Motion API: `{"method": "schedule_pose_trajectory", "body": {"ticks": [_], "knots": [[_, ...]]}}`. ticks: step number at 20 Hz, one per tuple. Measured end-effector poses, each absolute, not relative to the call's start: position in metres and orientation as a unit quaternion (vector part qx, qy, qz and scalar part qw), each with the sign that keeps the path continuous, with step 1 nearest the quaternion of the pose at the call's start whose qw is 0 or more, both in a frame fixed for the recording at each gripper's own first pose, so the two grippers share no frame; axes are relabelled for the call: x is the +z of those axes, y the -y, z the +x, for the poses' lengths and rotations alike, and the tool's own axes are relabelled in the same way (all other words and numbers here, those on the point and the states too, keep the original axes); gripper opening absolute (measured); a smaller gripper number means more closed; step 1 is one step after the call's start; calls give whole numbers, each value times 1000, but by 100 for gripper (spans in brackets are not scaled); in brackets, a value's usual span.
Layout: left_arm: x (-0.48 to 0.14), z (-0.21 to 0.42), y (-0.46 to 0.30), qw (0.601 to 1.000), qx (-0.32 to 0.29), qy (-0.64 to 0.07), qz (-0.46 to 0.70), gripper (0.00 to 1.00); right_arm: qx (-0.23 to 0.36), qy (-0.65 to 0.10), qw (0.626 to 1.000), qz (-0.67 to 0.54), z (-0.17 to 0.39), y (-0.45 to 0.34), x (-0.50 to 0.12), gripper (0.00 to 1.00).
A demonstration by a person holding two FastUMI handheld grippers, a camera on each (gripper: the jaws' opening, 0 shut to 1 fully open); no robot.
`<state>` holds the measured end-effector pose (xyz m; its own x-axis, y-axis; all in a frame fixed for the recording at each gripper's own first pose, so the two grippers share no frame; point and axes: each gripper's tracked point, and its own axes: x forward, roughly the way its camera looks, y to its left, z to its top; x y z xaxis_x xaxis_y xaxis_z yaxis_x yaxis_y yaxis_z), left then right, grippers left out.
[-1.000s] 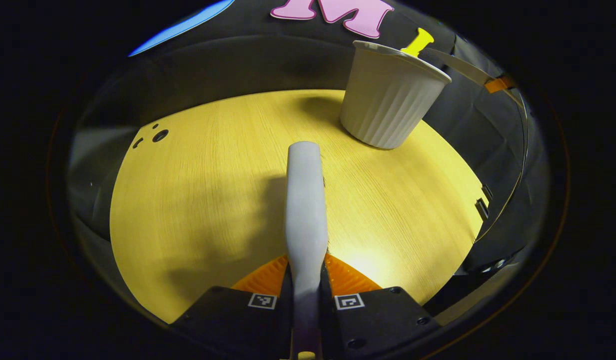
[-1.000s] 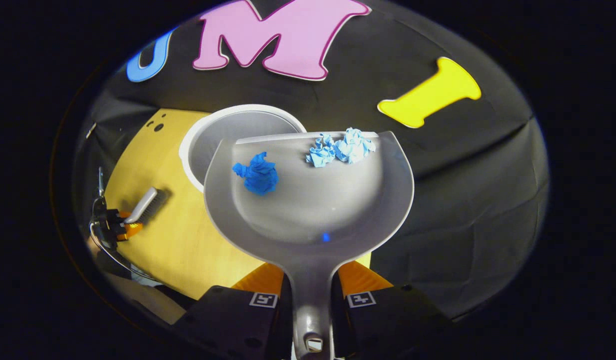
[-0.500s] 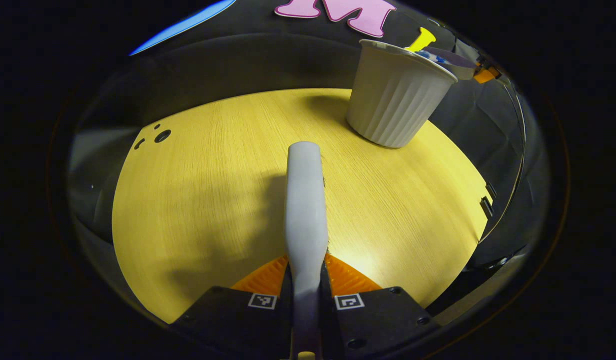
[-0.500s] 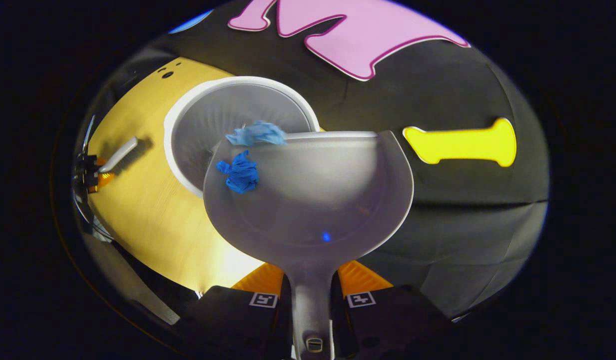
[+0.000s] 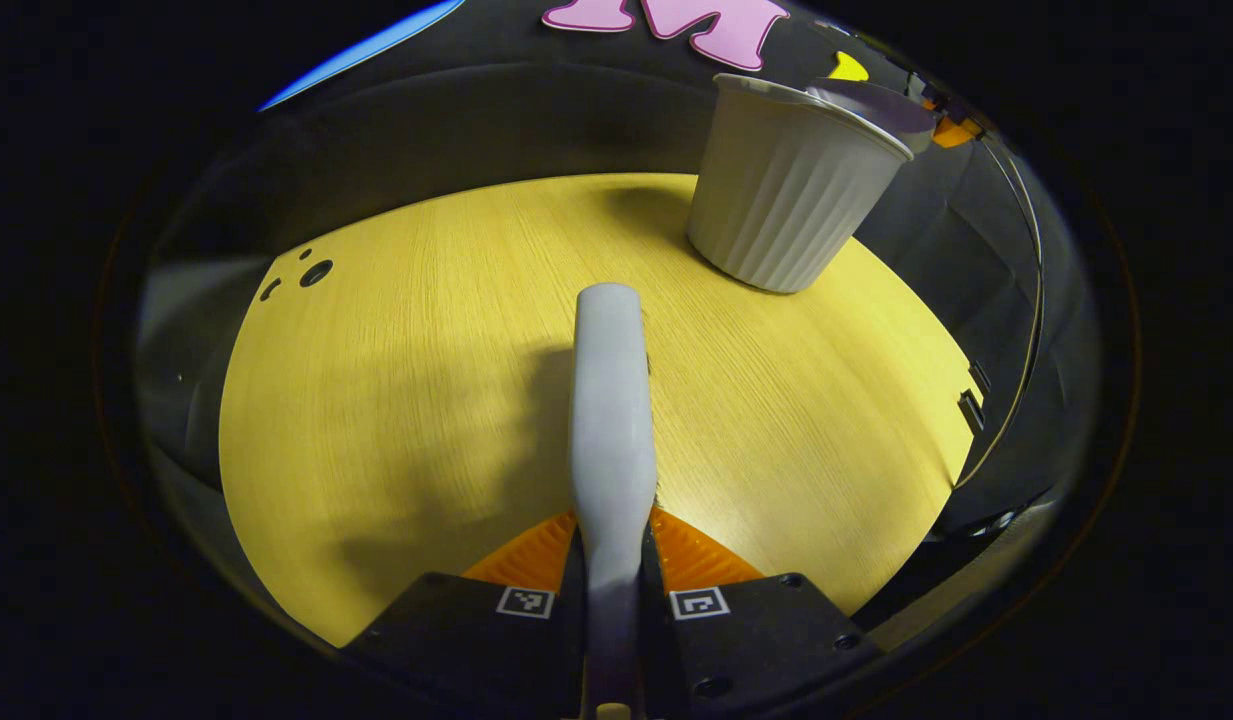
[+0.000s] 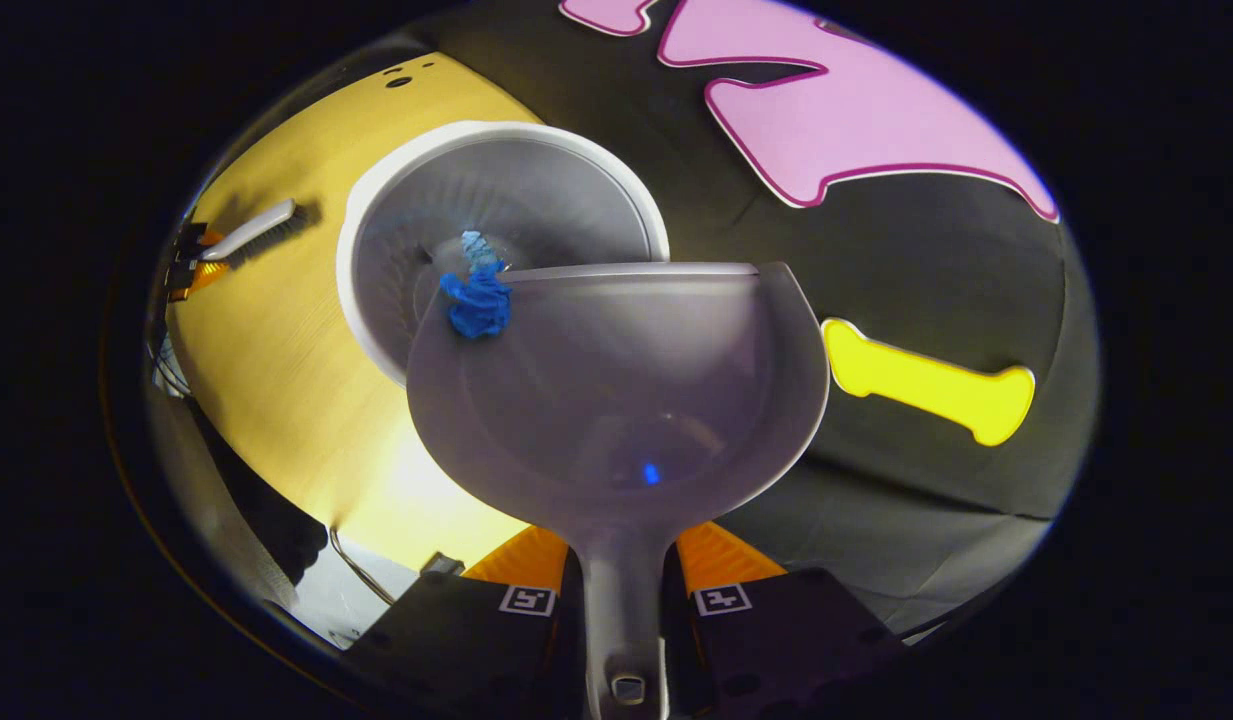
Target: Pick up the small broom and dustpan from the desktop, sweep the trash into the dustpan with the broom, and then empty the trash into the garbage bin.
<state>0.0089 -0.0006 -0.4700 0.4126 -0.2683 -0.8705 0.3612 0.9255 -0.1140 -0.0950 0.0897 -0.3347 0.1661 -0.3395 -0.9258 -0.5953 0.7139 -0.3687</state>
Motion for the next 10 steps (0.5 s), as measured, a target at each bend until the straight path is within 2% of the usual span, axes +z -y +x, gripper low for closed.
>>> {"method": "schedule_pose_trajectory", "body": {"ticks": [8, 9, 10], "knots": [[-471, 10, 1, 840, -185, -508, 44, 28, 128, -645, 642, -395, -88, -101, -331, 35], [-470, 10, 0, 841, -184, -507, 45, 24, 131, -640, 644, -398, -84, -104, -331, 35], [-471, 10, 0, 841, -182, -507, 45, 28, 129, -635, 651, -396, -79, -107, -332, 35]]}}
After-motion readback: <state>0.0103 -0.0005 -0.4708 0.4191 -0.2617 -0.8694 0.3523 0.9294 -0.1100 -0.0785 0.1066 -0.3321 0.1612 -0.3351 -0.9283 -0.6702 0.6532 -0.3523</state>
